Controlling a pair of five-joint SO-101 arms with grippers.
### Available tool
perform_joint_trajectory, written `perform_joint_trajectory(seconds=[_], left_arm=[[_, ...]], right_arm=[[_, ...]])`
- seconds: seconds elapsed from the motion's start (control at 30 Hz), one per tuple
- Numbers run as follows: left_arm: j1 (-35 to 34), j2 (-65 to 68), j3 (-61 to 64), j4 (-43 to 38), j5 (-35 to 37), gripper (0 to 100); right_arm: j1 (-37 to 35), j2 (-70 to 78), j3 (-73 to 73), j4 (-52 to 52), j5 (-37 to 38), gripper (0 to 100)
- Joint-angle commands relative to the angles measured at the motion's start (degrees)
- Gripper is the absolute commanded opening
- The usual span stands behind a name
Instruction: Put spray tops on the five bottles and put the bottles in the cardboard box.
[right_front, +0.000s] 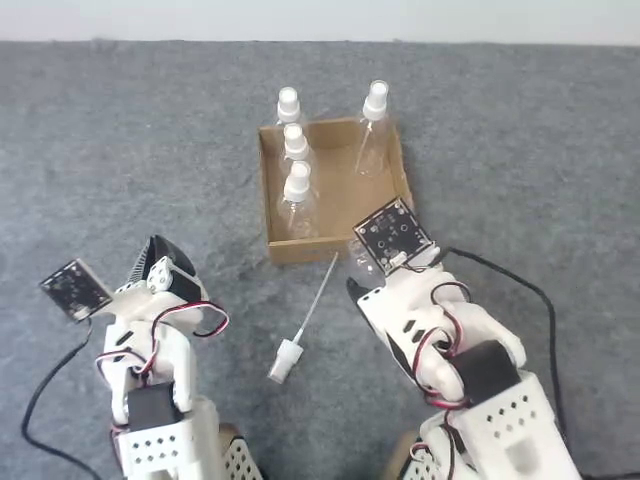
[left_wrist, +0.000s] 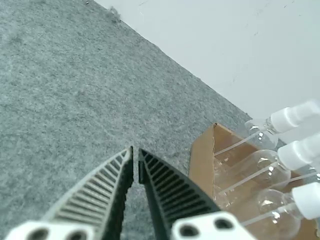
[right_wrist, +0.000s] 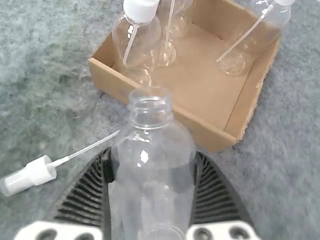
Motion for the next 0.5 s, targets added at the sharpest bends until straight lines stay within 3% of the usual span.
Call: perform_joint_trajectory(seconds=[0.0,0.13,0.3,0.47], left_arm=[[-0.4,-0.9,-0.7,-1.9,-0.4,1],[-0.4,-0.9,-0.7,-1.9,-0.4,1],[-0.4,-0.9,-0.8,-1.9,-0.9,2],[-0.4,-1.0,-1.4,-0.4,-11.1,2]], right_arm=[[0.0,-1.4,1.2,-4.7,-0.6,0.6],[0.5,-1.4,3.9,-7.4,-0.7,0.6],[6.1,-1.5,6.2,-10.6,-2.8,0.6],[10.1,-1.5,6.9,-10.9,-5.8,0.6]])
